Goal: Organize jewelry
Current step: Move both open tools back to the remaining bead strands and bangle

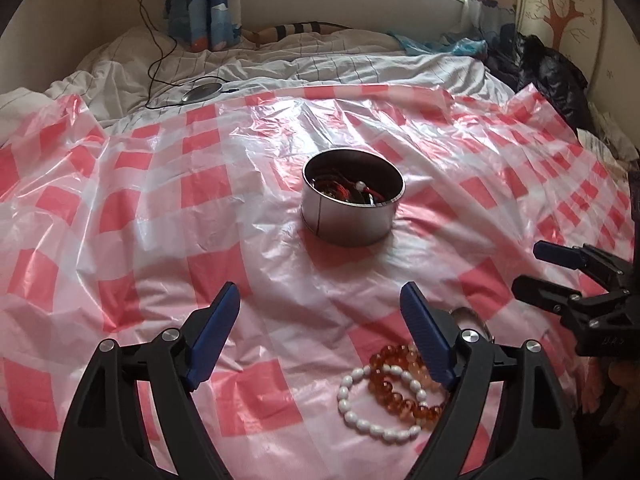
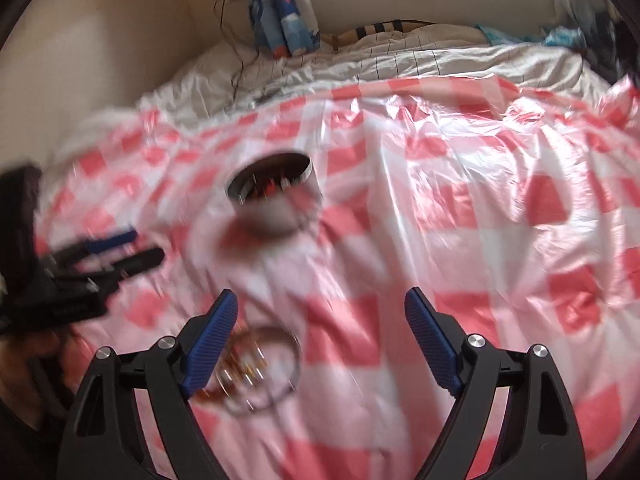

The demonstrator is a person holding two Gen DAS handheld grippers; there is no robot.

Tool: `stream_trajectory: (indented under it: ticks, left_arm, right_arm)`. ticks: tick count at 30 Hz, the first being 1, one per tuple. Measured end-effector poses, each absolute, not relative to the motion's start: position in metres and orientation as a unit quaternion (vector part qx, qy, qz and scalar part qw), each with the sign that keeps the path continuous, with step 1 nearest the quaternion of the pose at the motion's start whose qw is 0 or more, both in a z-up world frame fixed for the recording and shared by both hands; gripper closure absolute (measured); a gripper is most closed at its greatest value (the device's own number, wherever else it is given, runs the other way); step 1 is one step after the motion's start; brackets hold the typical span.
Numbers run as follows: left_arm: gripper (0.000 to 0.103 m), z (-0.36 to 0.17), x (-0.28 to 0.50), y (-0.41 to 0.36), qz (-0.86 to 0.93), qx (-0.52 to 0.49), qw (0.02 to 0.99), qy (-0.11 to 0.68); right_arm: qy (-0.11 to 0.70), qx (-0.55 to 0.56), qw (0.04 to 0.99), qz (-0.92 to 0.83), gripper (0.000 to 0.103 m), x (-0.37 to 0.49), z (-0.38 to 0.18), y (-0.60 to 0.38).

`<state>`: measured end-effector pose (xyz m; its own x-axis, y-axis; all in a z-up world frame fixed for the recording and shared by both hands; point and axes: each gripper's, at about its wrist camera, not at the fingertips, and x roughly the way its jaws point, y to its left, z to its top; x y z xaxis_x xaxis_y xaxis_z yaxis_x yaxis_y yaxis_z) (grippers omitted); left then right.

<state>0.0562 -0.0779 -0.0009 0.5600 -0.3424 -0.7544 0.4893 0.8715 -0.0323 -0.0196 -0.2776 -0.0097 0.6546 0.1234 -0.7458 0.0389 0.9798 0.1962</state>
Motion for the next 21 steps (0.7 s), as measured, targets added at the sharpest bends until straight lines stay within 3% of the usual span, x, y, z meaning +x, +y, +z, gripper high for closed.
stream_trajectory:
  ticks: [8, 21]
  left_arm:
    - [0.023, 0.0, 0.019, -0.071, -0.223, 0.164, 0.887, 0.369]
    - [0.019, -0.009, 0.022, -0.056, -0.2, 0.188, 0.89, 0.364]
  right_arm:
    - [0.438, 0.06, 0.896, 0.04, 0.021, -0.027, -0.021, -0.25]
    - [0.462, 0.065, 0.885, -0.003, 0.021, -0.011, -0.036, -0.264]
